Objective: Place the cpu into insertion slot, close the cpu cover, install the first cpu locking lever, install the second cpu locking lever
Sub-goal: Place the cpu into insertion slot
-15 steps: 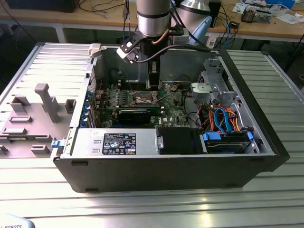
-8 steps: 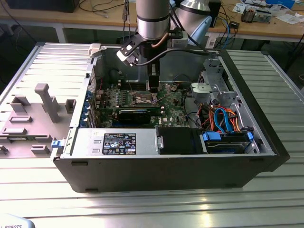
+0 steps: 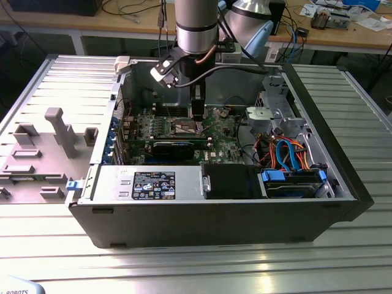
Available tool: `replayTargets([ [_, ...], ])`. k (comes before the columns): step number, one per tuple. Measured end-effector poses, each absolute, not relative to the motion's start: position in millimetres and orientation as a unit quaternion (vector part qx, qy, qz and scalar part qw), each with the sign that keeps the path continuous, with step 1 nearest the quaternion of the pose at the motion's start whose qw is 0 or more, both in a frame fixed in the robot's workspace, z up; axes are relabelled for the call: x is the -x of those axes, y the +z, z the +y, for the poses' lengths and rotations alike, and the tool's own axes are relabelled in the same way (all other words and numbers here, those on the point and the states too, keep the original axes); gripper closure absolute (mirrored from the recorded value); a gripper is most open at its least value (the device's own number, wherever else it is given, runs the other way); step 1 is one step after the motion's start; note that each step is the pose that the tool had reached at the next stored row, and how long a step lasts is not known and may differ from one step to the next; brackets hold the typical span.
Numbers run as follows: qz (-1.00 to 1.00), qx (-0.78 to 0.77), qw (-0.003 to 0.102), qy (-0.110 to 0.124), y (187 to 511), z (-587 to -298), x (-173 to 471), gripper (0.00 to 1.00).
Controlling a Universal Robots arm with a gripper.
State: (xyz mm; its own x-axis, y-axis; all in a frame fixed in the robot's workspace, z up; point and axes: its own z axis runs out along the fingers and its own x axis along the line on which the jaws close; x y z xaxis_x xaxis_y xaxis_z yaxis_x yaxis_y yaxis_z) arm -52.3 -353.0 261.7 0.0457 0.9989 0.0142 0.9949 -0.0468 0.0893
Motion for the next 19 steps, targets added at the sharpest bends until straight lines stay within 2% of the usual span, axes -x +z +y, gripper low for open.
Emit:
replayTargets([
  [19,0.69,-0.723,0.028,0.036,238.9,-353.0,55.4,0.46],
])
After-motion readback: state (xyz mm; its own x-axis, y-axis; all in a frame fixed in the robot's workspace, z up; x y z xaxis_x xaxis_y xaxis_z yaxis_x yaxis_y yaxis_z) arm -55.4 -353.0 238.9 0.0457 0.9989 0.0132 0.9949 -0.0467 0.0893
